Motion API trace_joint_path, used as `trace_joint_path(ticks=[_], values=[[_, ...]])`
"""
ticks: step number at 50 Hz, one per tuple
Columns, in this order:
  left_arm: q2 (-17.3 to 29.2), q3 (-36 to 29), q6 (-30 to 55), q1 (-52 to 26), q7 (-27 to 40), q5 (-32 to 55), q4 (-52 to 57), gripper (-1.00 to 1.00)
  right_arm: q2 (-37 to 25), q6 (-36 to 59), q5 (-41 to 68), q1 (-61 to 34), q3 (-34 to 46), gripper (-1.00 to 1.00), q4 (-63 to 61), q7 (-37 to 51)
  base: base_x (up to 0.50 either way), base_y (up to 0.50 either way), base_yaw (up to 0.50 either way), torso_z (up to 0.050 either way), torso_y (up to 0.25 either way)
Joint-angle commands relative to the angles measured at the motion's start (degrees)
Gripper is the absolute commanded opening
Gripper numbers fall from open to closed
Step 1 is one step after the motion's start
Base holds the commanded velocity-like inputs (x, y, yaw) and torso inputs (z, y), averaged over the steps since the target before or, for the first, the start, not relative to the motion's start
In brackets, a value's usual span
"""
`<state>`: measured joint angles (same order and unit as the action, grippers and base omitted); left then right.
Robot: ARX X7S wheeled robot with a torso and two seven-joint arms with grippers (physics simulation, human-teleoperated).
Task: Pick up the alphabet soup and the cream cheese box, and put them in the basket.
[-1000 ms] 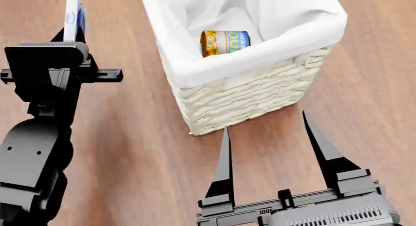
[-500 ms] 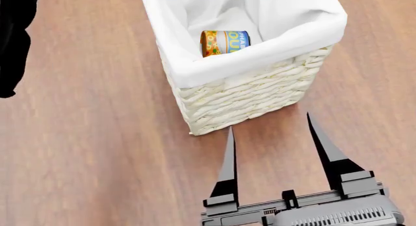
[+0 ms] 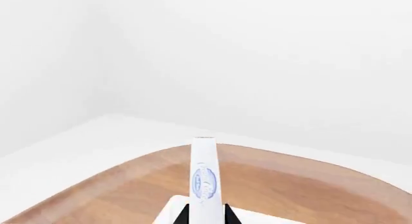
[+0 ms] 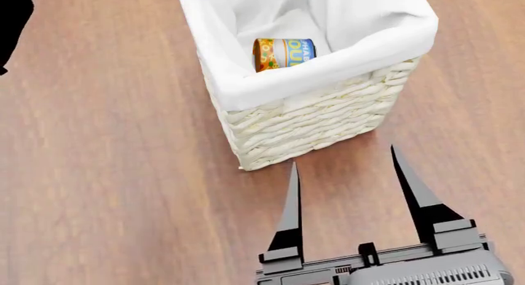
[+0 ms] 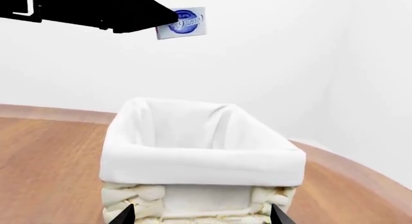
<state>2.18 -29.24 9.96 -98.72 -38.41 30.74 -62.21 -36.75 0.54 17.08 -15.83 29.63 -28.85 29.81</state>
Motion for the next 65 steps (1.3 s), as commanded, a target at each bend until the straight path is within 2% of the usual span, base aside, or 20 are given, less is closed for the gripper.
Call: trace_joint_path(ticks=[1,8,12,21,33,44,56,57,65], values=[[-0.7,-1.5,4.3,0.3,-7.1,2.6,1.2,-1.0,0.0,-0.1,0.4,0.4,0.0,1.0,-0.3,0.1,0.0,0.0,0.0,0.0,0.0],[-0.5,-3.5,4.6,2.7,-8.7,2.4,3.5,-1.0,-0.3,-0.1,0.8,0.7,-0.3,1.0,-0.8,0.3,0.0,0.0,0.0,0.0,0.001],[-2.1,-5.7,1.2,1.6,-10.0,3.0,-3.0,-1.0,-0.4,-0.2,0.9,0.9,-0.3,1.0,-0.8,0.2,0.0,0.0,0.0,0.0,0.0],[-2.2,-22.9,-4.6,1.3,-8.7,17.8,-9.2,-1.0,-0.3,-0.4,1.3,1.1,-0.3,1.0,-0.5,0.2,0.0,0.0,0.0,0.0,0.001],[-2.2,-38.2,-7.9,1.7,-6.8,30.6,-10.4,-1.0,-0.6,-0.2,1.5,1.2,-0.5,1.0,-1.0,0.3,0.0,0.0,0.0,0.0,0.001],[-2.2,-46.2,-9.3,1.4,-5.8,37.6,-11.4,-1.0,-0.7,-0.4,1.8,1.3,-0.7,1.0,-1.0,0.3,0.0,0.0,0.0,0.002,0.0],[-2.2,-50.1,-10.4,0.7,-4.6,41.8,-11.5,-1.0,-0.9,-0.1,1.6,1.6,-0.7,1.0,-1.5,0.6,0.0,0.0,0.0,0.0,0.001],[-2.2,-50.2,-10.3,0.5,-4.0,42.1,-11.6,1.0,-0.9,-0.1,1.6,1.6,-0.7,1.0,-1.6,0.6,0.0,0.0,0.0,0.0,0.0],[-2.2,-51.8,-10.8,0.6,-4.3,43.9,-11.6,1.0,-0.8,-0.2,1.9,1.6,-0.7,1.0,-1.5,0.5,0.0,0.0,0.0,0.0,0.0]])
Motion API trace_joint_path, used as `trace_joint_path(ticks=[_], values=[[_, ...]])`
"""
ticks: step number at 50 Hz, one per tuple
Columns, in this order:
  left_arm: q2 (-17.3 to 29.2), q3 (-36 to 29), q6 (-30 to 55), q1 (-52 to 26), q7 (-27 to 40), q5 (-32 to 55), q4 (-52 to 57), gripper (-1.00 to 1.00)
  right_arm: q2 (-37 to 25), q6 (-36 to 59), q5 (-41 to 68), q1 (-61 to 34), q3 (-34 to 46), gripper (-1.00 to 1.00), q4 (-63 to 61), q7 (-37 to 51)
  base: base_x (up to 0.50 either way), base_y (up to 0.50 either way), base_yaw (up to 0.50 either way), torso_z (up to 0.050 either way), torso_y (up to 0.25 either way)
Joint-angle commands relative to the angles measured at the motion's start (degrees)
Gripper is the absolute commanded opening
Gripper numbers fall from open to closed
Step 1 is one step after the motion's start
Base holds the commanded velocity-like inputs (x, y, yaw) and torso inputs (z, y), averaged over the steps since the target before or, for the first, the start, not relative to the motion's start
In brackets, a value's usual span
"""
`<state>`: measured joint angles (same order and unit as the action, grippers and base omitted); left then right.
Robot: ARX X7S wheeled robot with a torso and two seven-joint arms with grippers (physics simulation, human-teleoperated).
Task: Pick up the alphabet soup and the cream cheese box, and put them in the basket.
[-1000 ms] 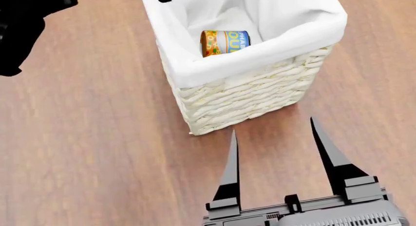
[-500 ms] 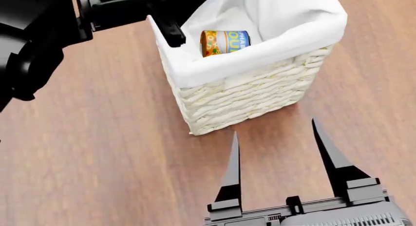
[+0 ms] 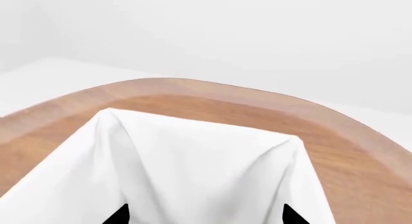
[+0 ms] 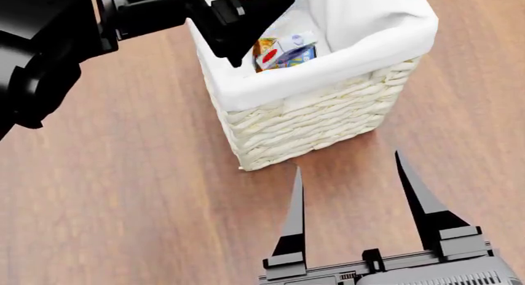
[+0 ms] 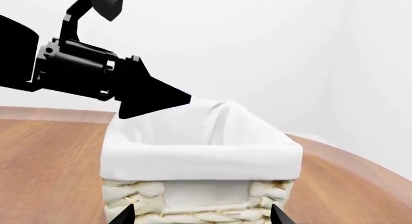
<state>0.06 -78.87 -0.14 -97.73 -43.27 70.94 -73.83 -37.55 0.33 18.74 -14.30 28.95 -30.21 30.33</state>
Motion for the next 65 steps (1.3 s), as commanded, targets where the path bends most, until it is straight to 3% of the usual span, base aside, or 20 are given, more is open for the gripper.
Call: trace_joint_path(ticks=[1,14,16,17,18,21,22,24,31,52,65], values=[[0.0,-2.3,-0.6,-0.5,0.7,3.9,-0.1,1.0,0.0,0.0,0.3,0.1,-0.1,1.0,-0.1,0.0,0.0,0.0,0.0,0.0,0.0],[0.0,-2.9,-3.1,-0.5,1.7,6.7,0.0,1.0,0.0,-0.6,0.4,0.4,-0.1,1.0,0.3,-0.1,0.0,0.0,0.0,0.0,0.0],[1.3,-2.2,-9.4,0.6,9.4,5.9,3.4,1.0,0.1,-0.7,0.3,0.5,0.0,1.0,0.4,-0.1,0.0,0.0,0.0,0.0,0.0],[5.1,-1.4,-9.5,1.4,13.7,6.8,11.7,1.0,0.2,-0.6,0.2,0.4,0.0,1.0,0.4,-0.1,0.0,0.0,0.0,0.0,0.0],[10.8,-2.5,-14.2,3.4,22.3,2.6,20.3,1.0,0.4,-0.8,-0.2,0.3,0.2,1.0,0.8,-0.1,0.0,0.0,0.0,0.0,0.0],[19.2,-1.6,-20.3,7.5,48.1,-2.3,44.0,1.0,0.4,-0.8,0.1,0.0,0.1,1.0,1.0,-0.2,0.0,0.0,0.0,0.0,0.0],[20.3,-1.7,-22.1,8.6,55.9,-4.4,46.7,1.0,0.4,-0.7,0.1,0.0,0.1,1.0,0.8,-0.2,0.0,0.0,0.0,0.0,0.0],[23.9,-2.1,-24.6,11.5,65.3,-8.0,55.6,1.0,0.3,-0.9,0.1,0.1,-0.1,1.0,0.8,-0.2,0.0,0.0,0.0,0.0,0.0],[29.8,-4.4,-25.2,15.0,80.4,-18.4,68.9,1.0,0.4,-1.4,0.5,-0.6,-0.2,1.0,1.2,-0.8,0.0,0.0,0.0,0.0,0.0],[39.9,-4.9,-29.2,28.6,104.2,-38.3,89.2,1.0,1.8,-2.8,0.0,-1.2,0.9,1.0,2.8,-1.8,0.0,0.0,0.0,0.0,0.0],[42.4,-5.2,-30.4,32.6,107.0,-41.2,92.2,1.0,2.5,-2.9,0.1,-1.6,1.5,1.0,3.4,-2.3,0.0,0.0,0.0,0.0,0.0]])
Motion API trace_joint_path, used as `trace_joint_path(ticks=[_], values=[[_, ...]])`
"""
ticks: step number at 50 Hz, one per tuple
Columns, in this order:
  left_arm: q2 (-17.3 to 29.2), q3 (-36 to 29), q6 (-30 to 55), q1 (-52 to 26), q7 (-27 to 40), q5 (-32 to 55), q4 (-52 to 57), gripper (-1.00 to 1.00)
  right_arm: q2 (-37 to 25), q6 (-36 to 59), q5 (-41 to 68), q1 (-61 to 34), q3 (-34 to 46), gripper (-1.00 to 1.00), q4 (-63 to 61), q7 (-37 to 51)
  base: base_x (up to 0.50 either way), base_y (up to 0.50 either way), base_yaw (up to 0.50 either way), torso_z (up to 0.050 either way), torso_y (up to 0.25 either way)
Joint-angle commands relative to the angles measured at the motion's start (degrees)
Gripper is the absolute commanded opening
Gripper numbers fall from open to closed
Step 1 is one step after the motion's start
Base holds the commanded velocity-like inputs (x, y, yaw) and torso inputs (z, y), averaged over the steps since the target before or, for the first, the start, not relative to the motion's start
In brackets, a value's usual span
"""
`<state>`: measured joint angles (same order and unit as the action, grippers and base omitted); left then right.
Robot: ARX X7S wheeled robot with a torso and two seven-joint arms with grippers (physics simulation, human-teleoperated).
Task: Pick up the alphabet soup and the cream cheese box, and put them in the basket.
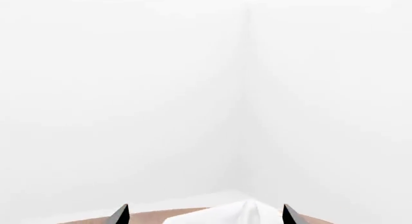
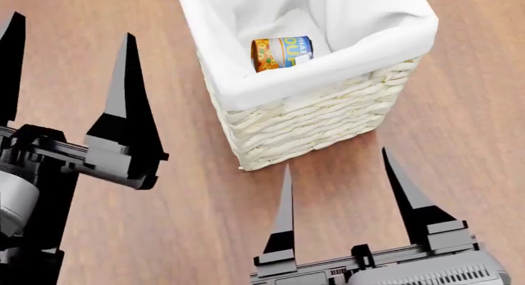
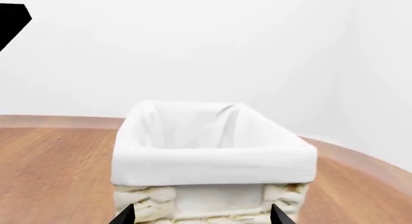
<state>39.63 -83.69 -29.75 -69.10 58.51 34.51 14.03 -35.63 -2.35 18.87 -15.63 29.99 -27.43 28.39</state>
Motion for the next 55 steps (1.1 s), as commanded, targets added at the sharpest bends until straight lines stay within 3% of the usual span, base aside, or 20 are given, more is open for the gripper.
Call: trace_joint_path(ticks=[1,29,55], values=[[2.8,-0.4,-0.8,4.0,5.3,-4.9,4.2,1.0,0.6,-0.1,0.1,-0.3,0.5,1.0,0.6,-0.4,0.0,0.0,0.0,0.0,0.0],[3.9,0.9,0.6,4.3,6.8,-6.6,7.1,1.0,0.3,0.3,-0.4,-0.5,0.7,1.0,-0.8,-0.2,0.0,0.0,0.0,0.0,0.0],[7.4,1.9,2.4,5.0,9.3,-9.0,15.5,1.0,-2.1,4.4,-8.6,-0.4,1.5,1.0,-12.2,3.5,0.0,0.0,0.0,0.0,0.0]])
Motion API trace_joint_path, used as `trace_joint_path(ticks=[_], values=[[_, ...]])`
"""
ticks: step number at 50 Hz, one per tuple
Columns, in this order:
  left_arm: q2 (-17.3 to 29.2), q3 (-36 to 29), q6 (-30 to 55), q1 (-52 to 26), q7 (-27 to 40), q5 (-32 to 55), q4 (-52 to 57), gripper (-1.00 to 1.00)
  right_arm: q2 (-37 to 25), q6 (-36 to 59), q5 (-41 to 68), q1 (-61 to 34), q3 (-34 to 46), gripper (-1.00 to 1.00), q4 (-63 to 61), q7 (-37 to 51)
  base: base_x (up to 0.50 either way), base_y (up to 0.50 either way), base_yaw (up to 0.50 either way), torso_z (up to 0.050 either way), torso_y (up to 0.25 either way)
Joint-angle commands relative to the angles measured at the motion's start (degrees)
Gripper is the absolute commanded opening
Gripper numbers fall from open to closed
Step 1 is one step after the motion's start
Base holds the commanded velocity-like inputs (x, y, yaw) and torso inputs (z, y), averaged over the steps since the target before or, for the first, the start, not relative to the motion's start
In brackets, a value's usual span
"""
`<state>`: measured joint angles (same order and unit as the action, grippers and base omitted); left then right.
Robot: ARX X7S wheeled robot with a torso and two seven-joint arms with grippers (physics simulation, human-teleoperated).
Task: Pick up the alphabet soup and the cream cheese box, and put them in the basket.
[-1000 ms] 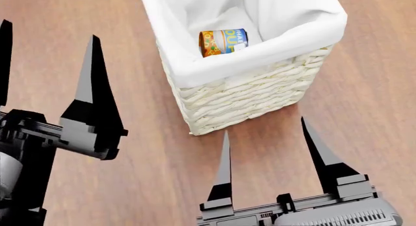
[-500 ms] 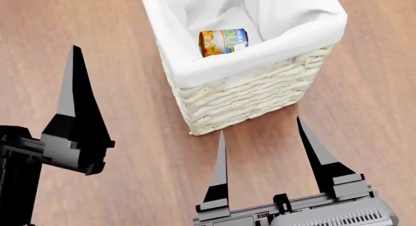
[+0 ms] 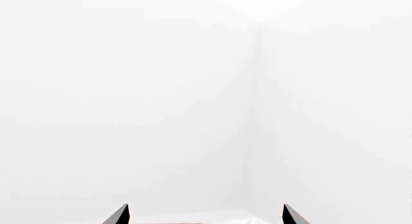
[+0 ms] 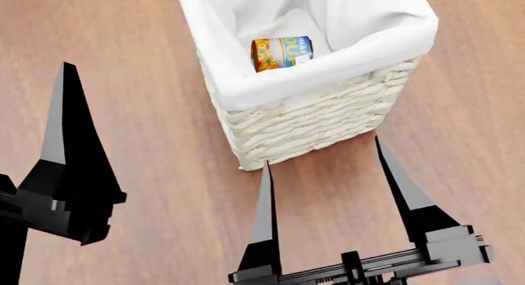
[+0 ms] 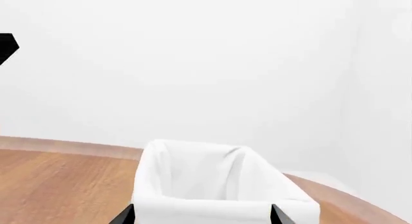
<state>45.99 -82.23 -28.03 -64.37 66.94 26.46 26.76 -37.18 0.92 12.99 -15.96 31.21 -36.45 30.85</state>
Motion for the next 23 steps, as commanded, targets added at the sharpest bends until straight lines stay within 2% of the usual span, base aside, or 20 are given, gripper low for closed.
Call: trace_joint_path(ticks=[1,23], values=[[1.2,0.4,0.8,0.3,0.9,-1.1,3.1,1.0,-0.7,1.1,-2.3,0.0,0.2,1.0,-3.6,0.9,0.0,0.0,0.0,0.0,0.0],[3.0,1.4,1.5,0.8,1.9,-2.4,6.5,1.0,-1.2,1.7,-5.6,0.3,0.5,1.0,-6.3,2.0,0.0,0.0,0.0,0.0,0.0]])
